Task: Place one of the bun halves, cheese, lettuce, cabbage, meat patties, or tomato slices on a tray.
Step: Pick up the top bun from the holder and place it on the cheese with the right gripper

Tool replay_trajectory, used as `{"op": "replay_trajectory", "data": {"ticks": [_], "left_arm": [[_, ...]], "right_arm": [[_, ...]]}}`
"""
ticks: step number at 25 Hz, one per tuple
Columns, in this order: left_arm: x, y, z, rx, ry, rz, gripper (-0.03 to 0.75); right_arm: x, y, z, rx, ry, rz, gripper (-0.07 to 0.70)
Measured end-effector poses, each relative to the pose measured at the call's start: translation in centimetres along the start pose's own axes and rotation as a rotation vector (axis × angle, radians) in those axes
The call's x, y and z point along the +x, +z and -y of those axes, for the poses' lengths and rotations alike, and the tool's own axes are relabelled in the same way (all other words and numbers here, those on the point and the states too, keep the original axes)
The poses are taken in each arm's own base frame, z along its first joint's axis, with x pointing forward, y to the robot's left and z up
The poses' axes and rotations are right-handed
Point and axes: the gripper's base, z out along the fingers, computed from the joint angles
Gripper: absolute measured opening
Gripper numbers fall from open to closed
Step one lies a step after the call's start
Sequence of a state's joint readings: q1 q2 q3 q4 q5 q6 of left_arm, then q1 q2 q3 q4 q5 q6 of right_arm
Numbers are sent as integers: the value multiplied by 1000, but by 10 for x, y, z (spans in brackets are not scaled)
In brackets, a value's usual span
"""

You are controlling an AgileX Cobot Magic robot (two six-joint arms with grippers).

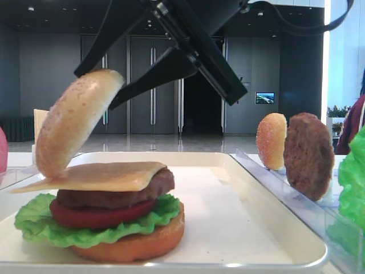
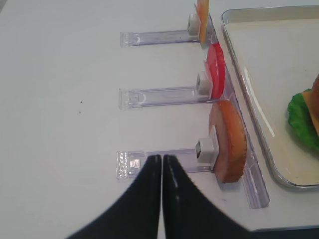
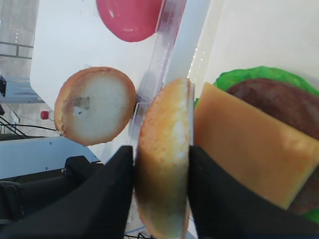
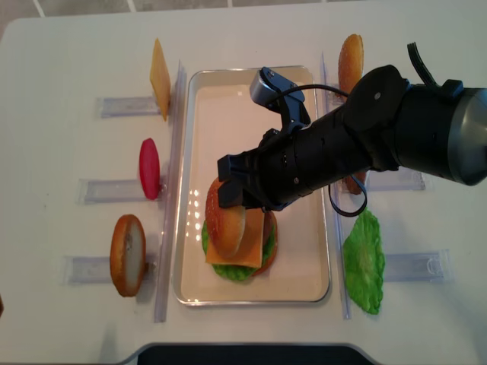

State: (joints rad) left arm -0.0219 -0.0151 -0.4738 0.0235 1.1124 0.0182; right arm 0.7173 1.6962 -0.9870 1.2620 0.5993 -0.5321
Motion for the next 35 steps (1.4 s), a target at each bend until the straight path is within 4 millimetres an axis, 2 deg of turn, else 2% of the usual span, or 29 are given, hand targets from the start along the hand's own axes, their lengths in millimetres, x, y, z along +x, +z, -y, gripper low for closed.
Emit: {"op": "replay_trajectory", "data": {"ticks": [23, 31, 35], "left_arm": [[0, 0, 0, 0, 0, 0, -7], [0, 0, 0, 0, 0, 0, -7], [0, 0, 0, 0, 0, 0, -7]], "right_arm": [[1, 0, 6, 59, -53, -11, 364], [2, 0, 8, 83, -75, -22, 459], [3, 0, 9, 98, -74, -31, 473]]}}
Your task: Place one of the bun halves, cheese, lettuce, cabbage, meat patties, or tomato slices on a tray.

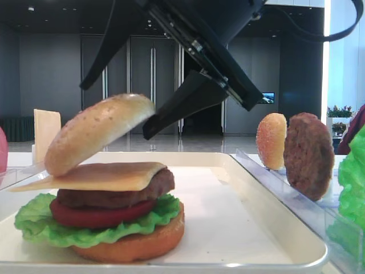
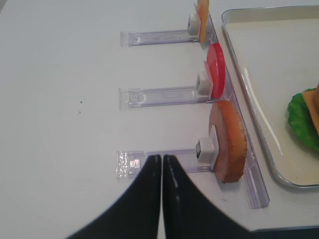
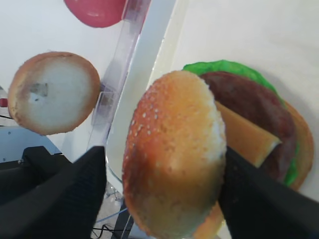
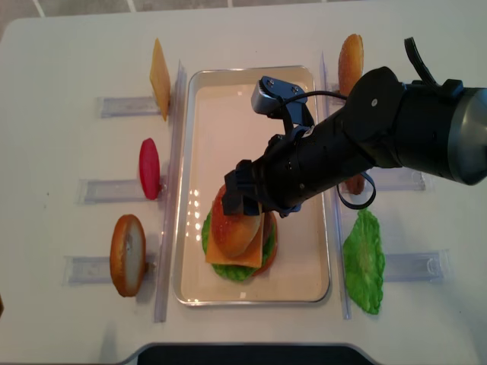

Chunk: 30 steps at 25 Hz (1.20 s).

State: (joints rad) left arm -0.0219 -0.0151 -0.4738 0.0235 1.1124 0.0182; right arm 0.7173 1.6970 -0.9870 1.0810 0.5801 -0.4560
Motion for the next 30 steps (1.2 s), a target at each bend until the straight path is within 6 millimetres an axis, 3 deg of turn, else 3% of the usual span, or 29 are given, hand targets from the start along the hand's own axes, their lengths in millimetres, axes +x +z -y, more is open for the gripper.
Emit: {"op": "replay_trajectory", "data": {"ticks": [19, 30], "left_arm": [[0, 0, 0, 0, 0, 0, -7], [0, 0, 0, 0, 0, 0, -7]], "right_arm": [[2, -2, 9, 119, 1, -35, 487], [0, -14, 7, 178, -12, -16, 493]]}}
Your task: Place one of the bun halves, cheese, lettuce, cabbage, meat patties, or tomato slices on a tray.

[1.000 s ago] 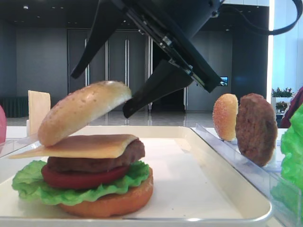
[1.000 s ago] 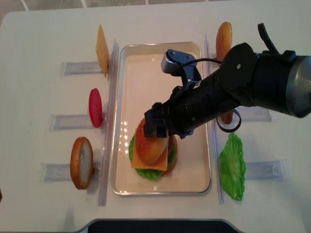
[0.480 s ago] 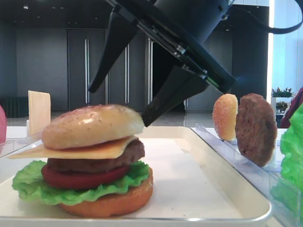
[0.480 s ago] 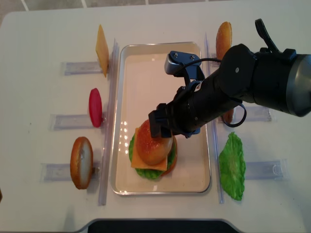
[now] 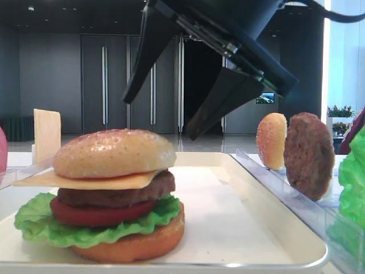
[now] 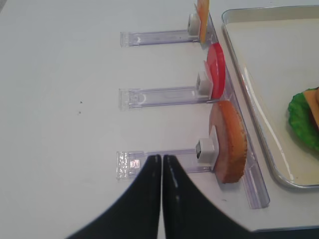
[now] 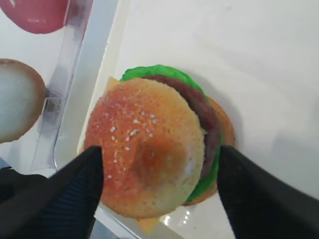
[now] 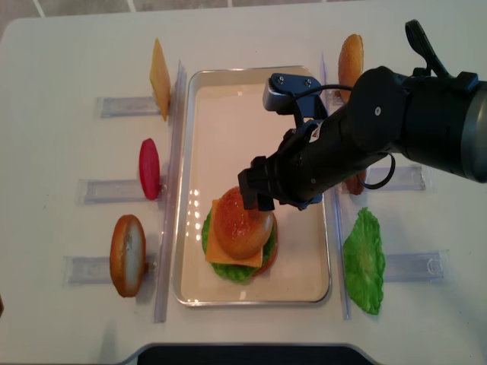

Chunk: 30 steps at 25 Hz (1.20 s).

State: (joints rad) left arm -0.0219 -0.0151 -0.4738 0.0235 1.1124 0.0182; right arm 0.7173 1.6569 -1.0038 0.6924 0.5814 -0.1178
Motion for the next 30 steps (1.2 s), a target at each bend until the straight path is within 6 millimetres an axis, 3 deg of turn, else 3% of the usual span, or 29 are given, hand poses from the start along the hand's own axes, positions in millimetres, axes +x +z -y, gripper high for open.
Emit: {"op": "replay_trajectory", "data": {"ticks": [11, 30], "left_arm": [[0, 0, 0, 0, 0, 0, -7], [0, 0, 0, 0, 0, 0, -7]], "right_arm": [[-7, -27, -9, 53, -19, 27, 493], [-38, -75, -13, 351, -104, -17, 492]]}}
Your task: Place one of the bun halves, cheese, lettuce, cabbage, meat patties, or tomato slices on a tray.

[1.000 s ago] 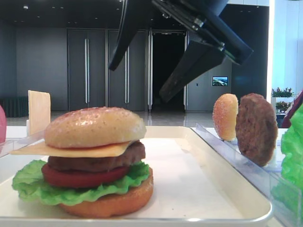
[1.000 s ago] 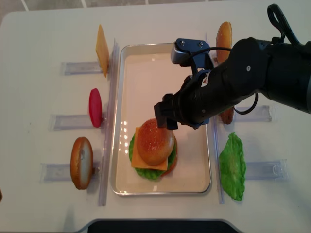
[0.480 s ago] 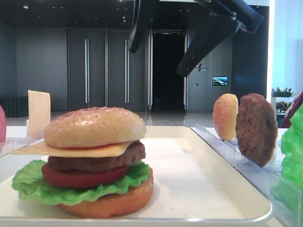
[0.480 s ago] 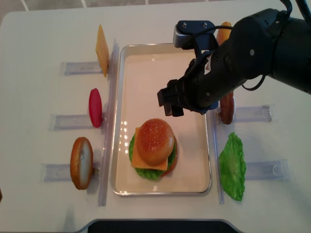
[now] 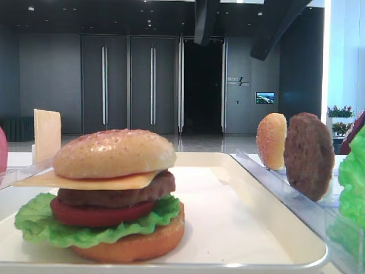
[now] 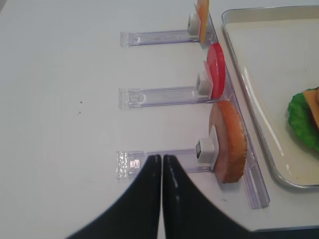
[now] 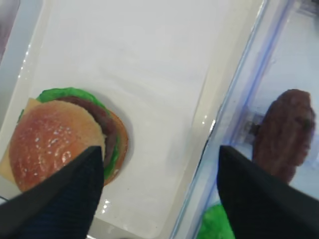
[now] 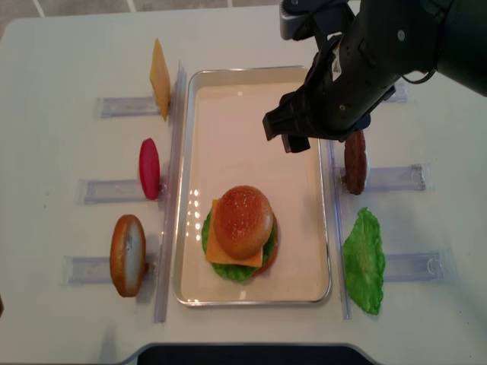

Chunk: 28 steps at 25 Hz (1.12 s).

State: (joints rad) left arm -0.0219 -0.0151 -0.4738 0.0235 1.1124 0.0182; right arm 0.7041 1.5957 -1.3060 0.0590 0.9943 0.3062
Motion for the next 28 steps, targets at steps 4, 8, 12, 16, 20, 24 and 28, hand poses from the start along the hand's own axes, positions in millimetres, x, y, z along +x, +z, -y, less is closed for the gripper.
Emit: {"op": "replay_trajectory", "data": {"ticks": [4, 8, 12, 16, 20, 24, 28], "left_arm": [[0, 0, 0, 0, 0, 0, -7], [0, 0, 0, 0, 0, 0, -7], [0, 0, 0, 0, 0, 0, -7], [0, 0, 0, 0, 0, 0, -7], [0, 0, 0, 0, 0, 0, -7], [0, 0, 0, 0, 0, 0, -7], [0, 0, 0, 0, 0, 0, -7]], "right_arm": [[-8, -6, 21, 37, 48, -2, 489], [-12, -12, 52, 74, 105, -11, 488], [-15, -22, 90, 116, 167, -19, 488], [-14, -31, 129, 157, 242, -39, 488], [-7, -39, 165, 191, 323, -59, 488], [0, -46, 192, 215, 380, -67, 488], [4, -49, 202, 225, 407, -78, 488]]}}
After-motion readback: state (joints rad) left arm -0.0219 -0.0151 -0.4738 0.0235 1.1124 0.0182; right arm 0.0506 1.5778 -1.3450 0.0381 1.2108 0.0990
